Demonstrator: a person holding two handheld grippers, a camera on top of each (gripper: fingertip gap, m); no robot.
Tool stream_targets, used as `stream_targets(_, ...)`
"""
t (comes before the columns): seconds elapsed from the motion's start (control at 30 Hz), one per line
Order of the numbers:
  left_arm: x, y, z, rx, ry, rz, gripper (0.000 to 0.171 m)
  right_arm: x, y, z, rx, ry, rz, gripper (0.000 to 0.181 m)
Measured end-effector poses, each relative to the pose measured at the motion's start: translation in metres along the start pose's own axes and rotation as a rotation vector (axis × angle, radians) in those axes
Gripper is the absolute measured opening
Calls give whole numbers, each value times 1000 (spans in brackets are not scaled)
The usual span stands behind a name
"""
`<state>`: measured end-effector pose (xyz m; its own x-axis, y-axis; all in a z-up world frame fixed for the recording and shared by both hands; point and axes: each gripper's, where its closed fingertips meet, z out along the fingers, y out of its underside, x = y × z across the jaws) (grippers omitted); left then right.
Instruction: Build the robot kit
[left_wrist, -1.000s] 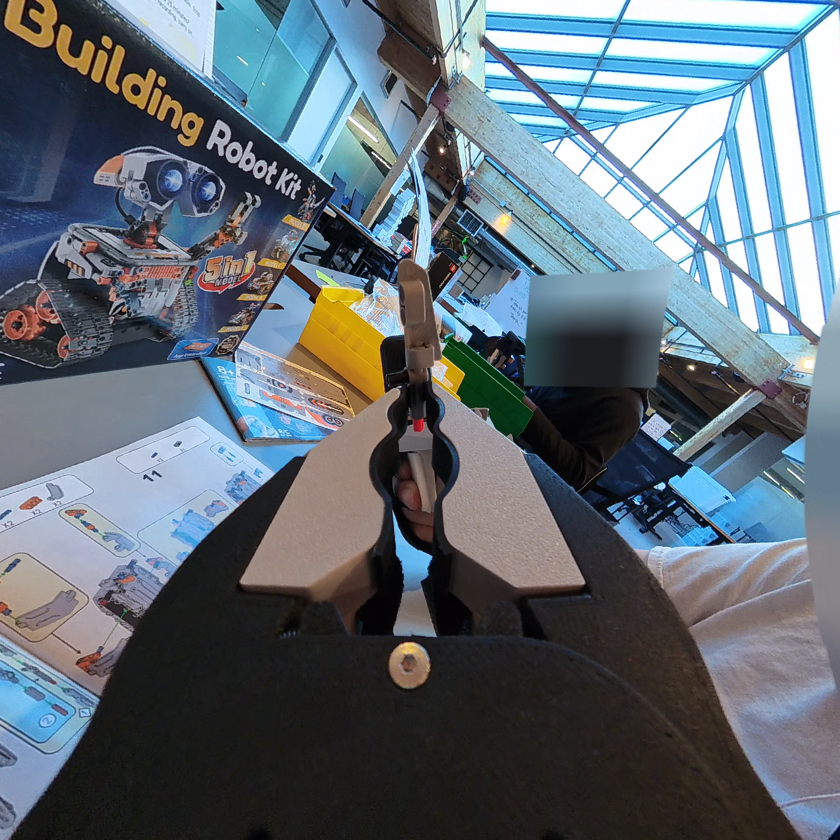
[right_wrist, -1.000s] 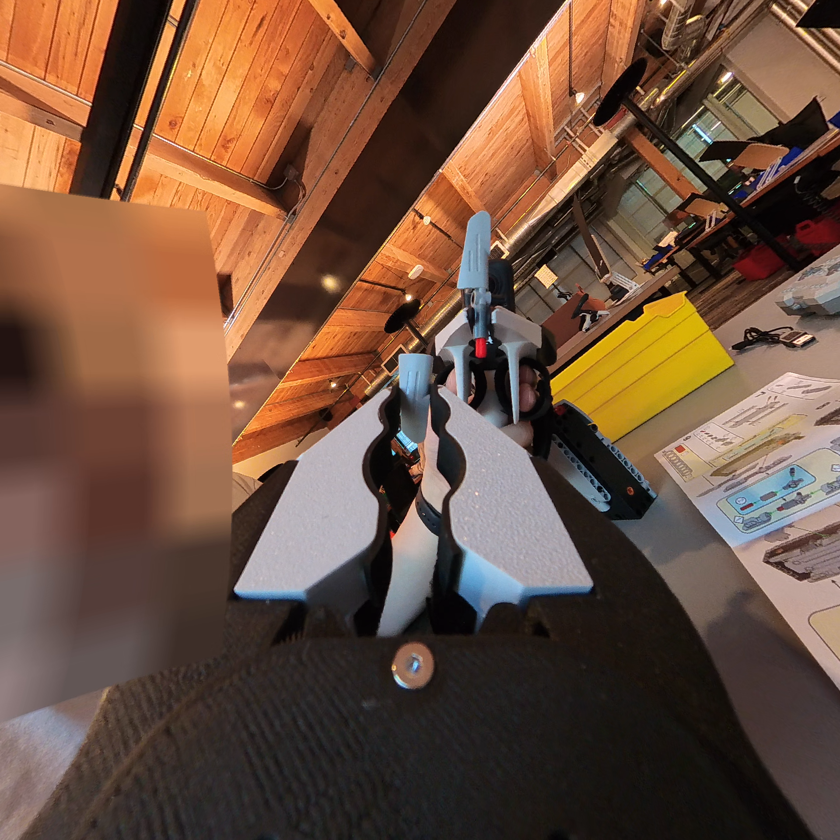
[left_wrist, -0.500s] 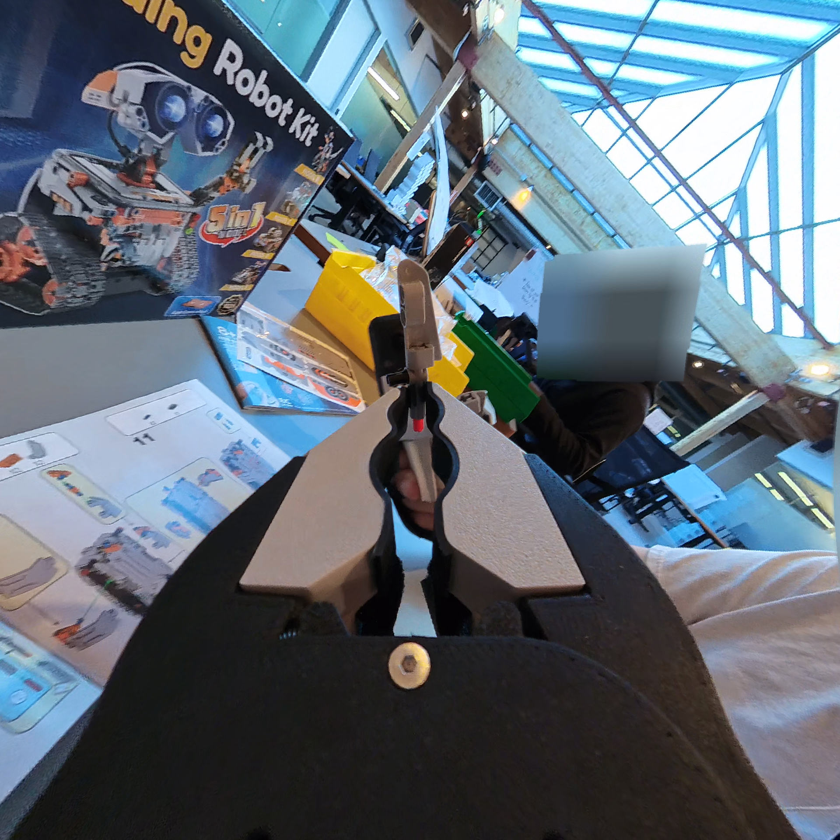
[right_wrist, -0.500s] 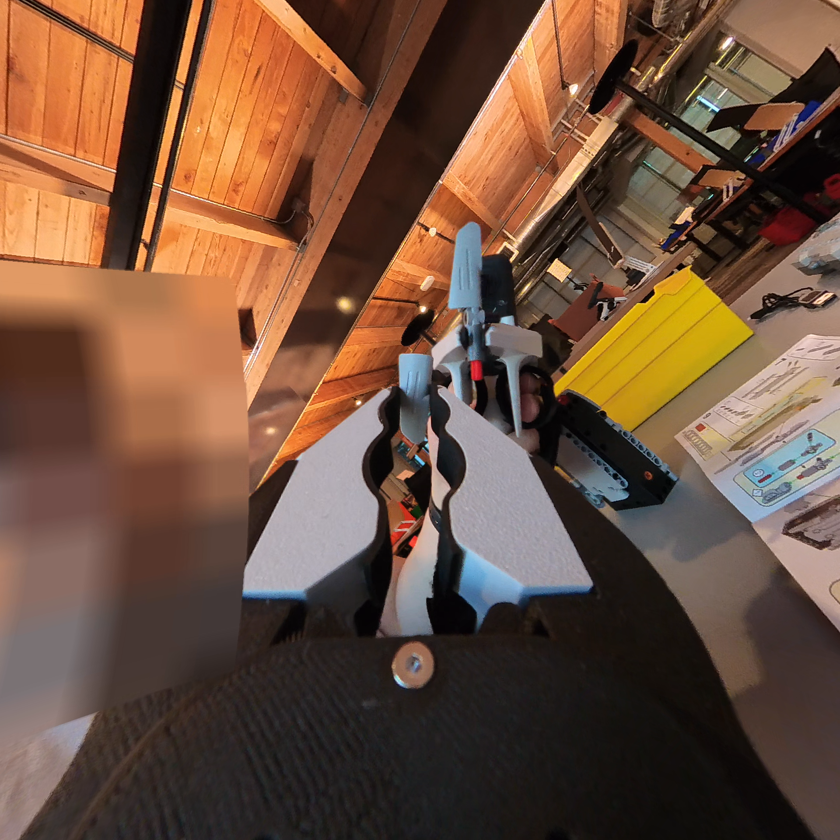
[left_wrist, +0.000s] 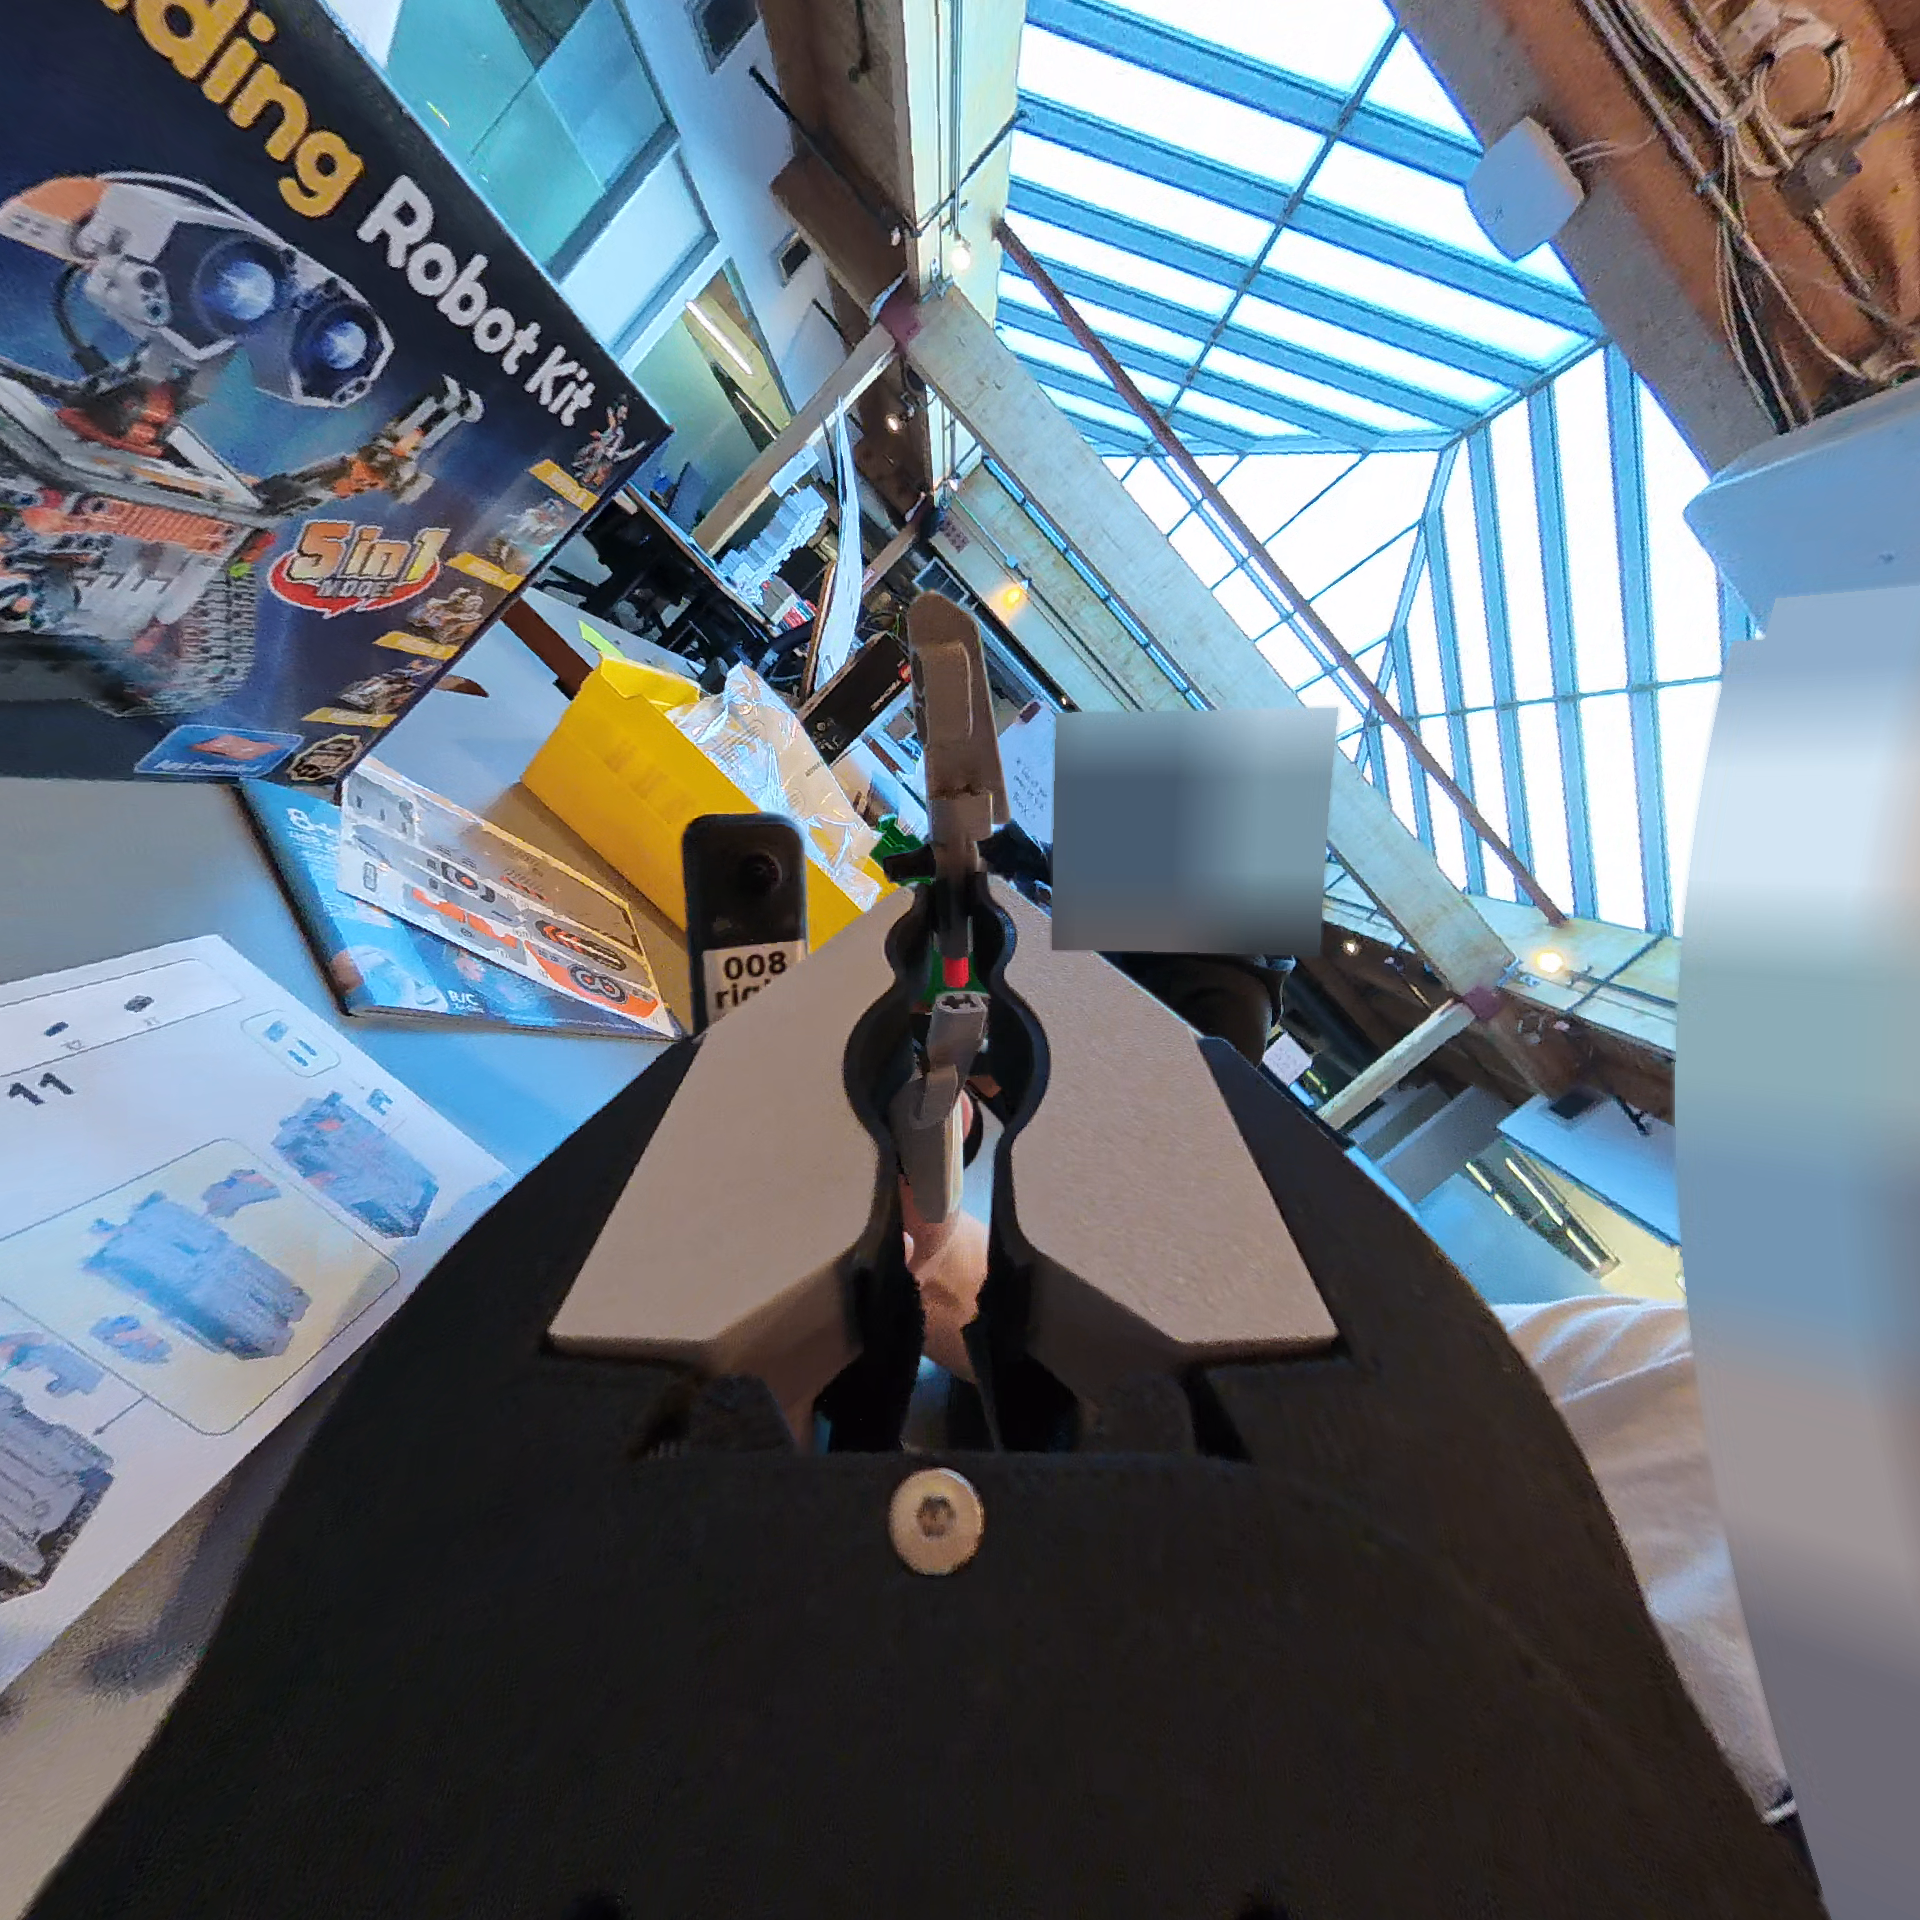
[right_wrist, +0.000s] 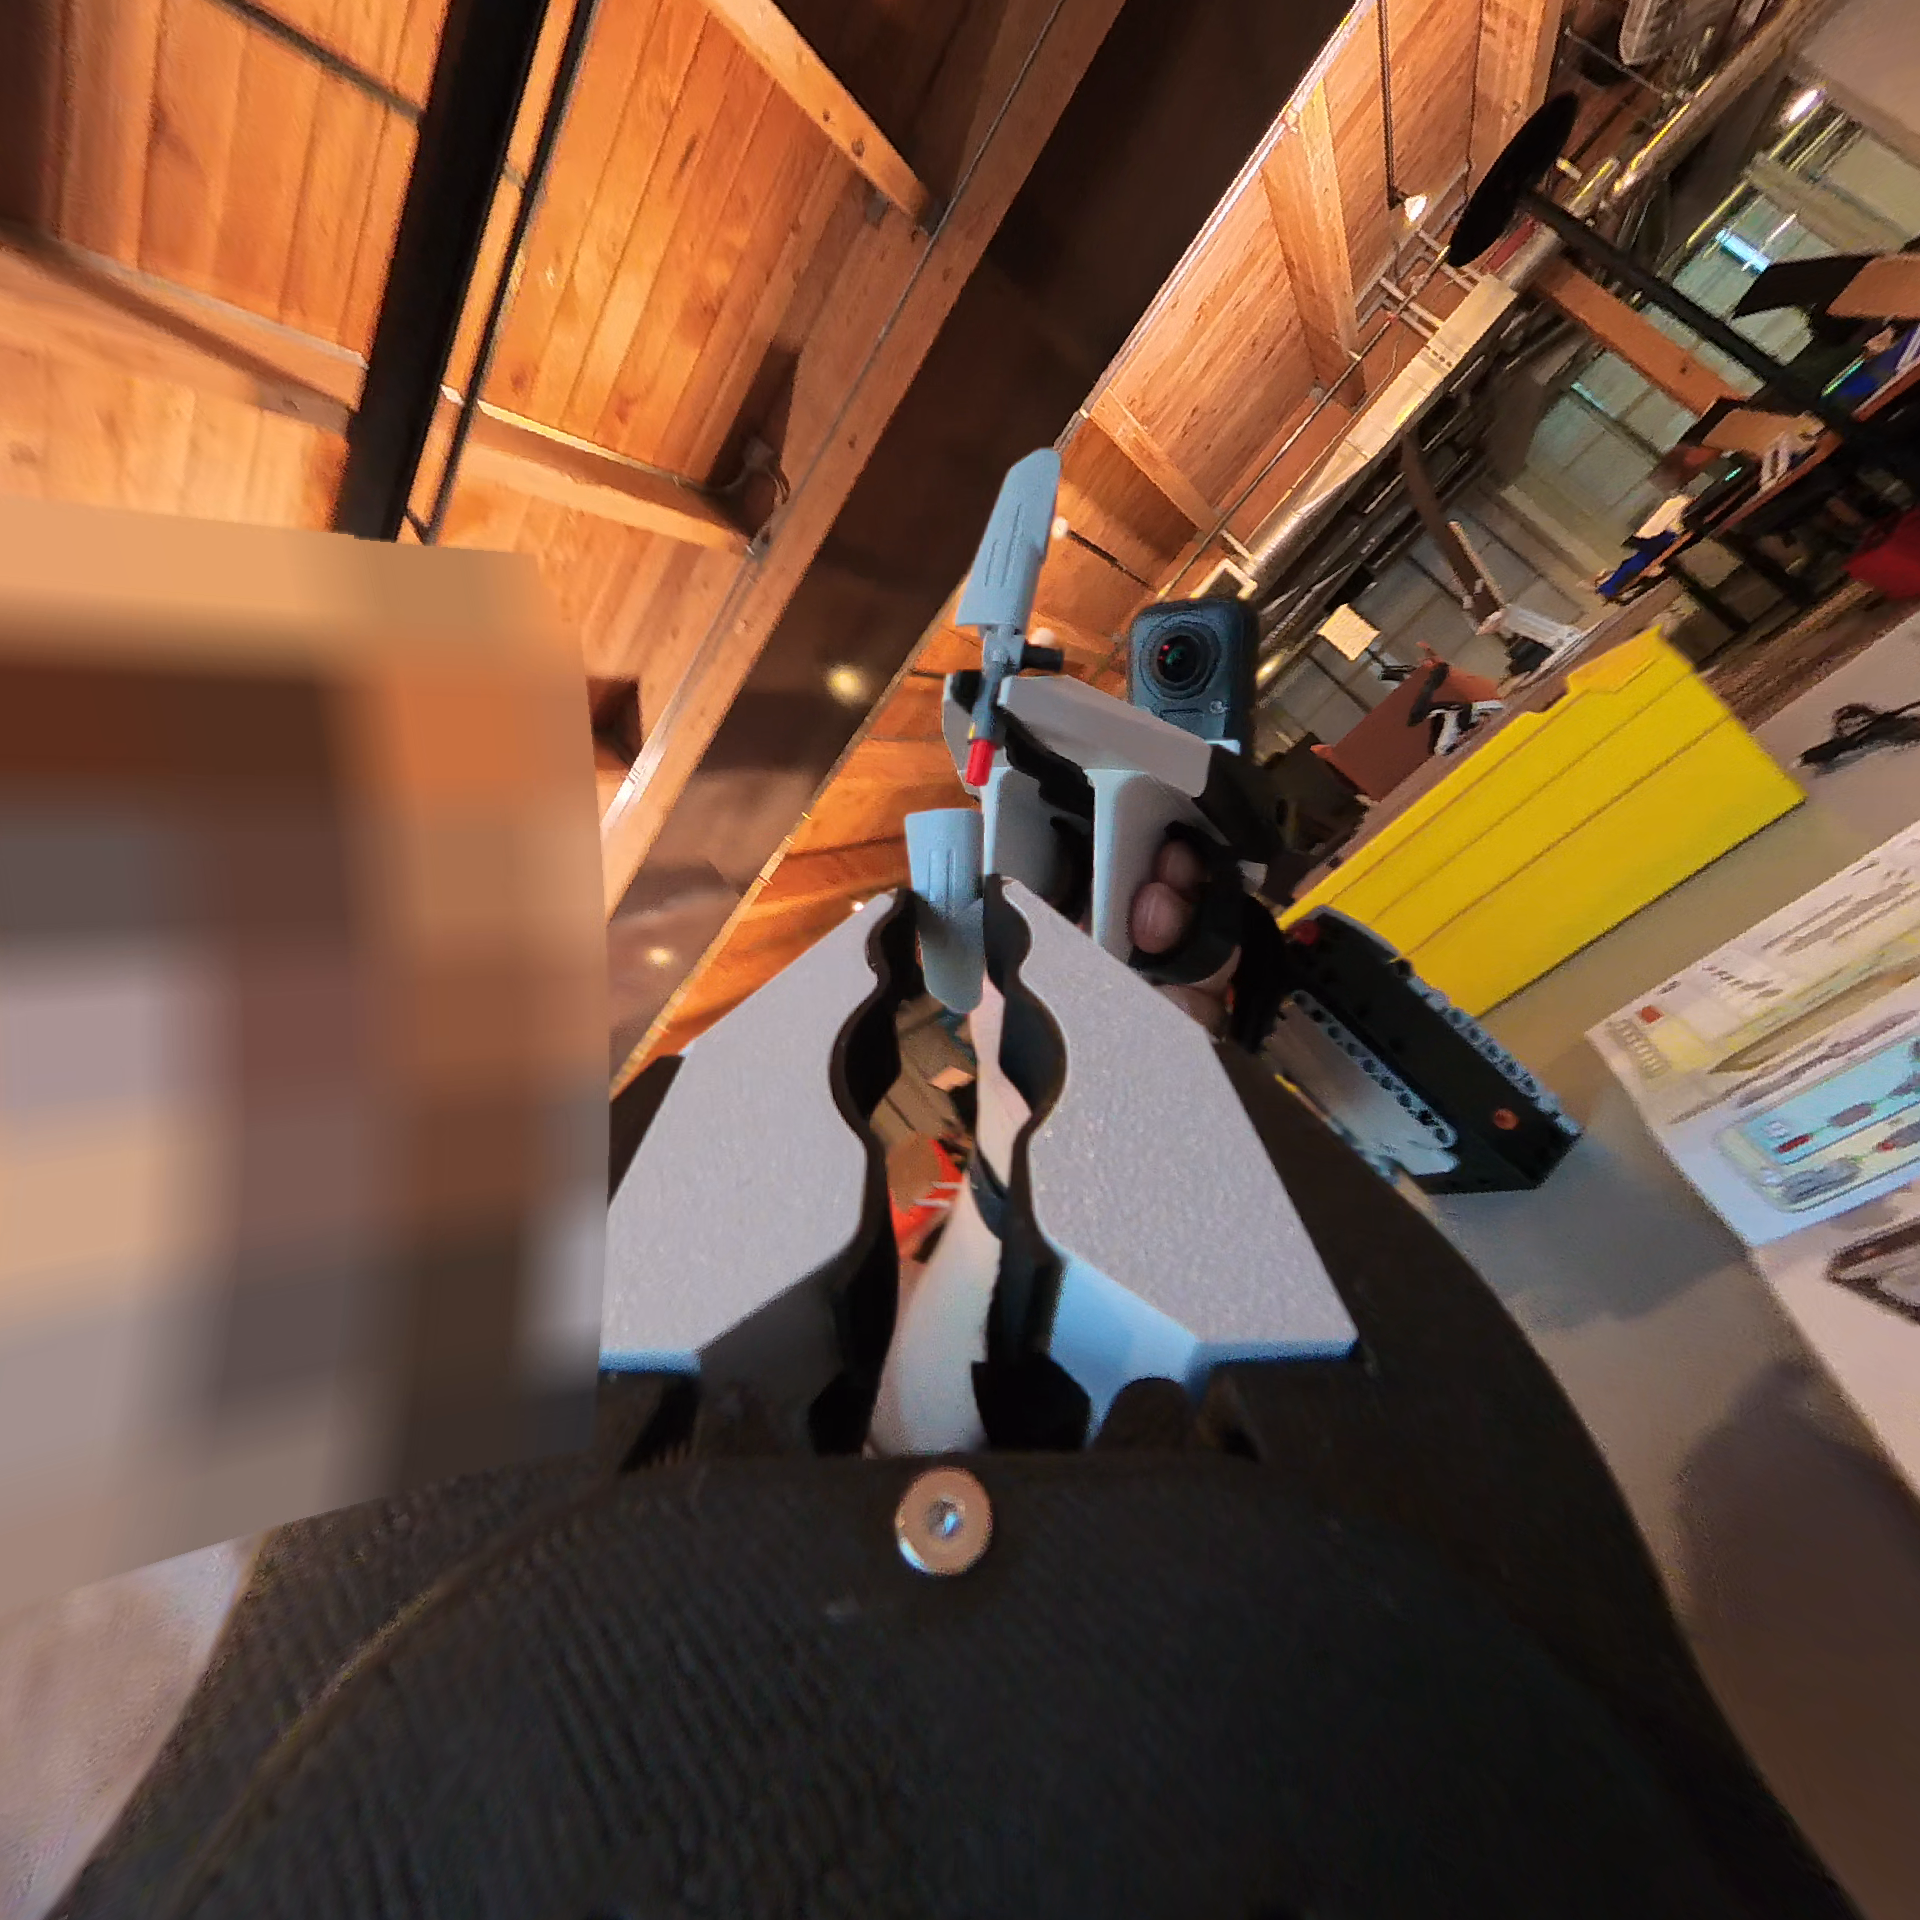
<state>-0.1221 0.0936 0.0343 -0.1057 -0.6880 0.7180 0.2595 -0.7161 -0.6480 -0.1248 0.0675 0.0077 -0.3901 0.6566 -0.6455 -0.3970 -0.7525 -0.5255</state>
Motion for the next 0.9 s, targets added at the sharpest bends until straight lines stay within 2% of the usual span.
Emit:
stream_targets(0.03,2,0,0,-6,1,12,4,-1,2,1,-19,13,-47,12)
stream_targets(0.2,11,9,5,-68,12,76,4,-8,5,4,-71,52,-253,12)
stream_targets(0.3,12,13,7,-99,-13,138,5,-10,7,4,-93,63,-301,12)
stream_targets(0.53,21,9,6,-74,36,156,4,-13,4,4,-74,60,-328,12)
stream_targets(0.9,22,10,10,-68,27,208,5,-16,0,4,-40,45,-296,12)
